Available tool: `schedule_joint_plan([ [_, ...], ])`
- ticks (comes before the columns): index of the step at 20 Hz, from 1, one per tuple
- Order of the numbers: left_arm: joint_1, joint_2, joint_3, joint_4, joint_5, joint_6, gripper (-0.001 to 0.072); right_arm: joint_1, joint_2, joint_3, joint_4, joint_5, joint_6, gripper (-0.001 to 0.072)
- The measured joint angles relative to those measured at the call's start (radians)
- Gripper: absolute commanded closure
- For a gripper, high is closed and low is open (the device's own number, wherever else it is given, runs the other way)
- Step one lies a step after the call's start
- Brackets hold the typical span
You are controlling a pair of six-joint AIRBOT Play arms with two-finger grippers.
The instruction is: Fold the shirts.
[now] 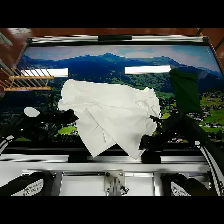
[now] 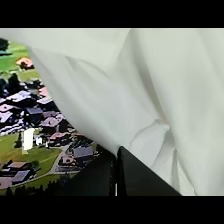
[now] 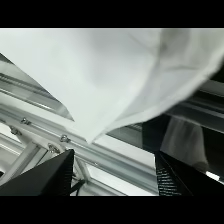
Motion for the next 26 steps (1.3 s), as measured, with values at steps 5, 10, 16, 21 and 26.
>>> schedule_joint_plan([
  [5,0.0,0.024,0.001,0.0,-0.001,0.005,0.0679,0.12,-0.048,-0.009,0.008,0.054,0.046,0.0084],
  [10,0.0,0.042,0.001,0.0,-0.003,0.006,0.0679,0.197,-0.095,-0.01,0.019,0.105,0.121,0.0236],
  [16,0.0,0.051,0.018,0.0,-0.004,0.013,0.0679,0.244,-0.12,-0.005,0.014,0.183,0.185,0.0665],
  [21,0.018,0.087,0.163,0.004,-0.084,0.12,0.0681,0.247,-0.029,0.135,-0.087,0.167,0.175,0.0665],
  [26,0.091,0.227,0.52,0.032,-0.175,0.186,0.068,0.15,0.192,0.525,-0.373,0.122,0.159,0.0665],
])
